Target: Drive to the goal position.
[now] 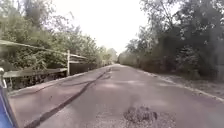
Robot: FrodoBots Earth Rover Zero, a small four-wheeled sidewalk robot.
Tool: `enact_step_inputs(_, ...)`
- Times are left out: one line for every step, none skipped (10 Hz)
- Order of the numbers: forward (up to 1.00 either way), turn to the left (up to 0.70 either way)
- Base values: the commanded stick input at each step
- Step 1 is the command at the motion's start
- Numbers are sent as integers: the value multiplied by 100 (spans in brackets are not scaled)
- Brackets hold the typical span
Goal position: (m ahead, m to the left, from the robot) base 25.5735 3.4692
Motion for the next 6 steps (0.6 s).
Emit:
enact_step_inputs(70,0)
enact_step_inputs(70,0)
enact_step_inputs(70,0)
enact_step_inputs(70,0)
enact_step_inputs(70,0)
enact_step_inputs(70,0)
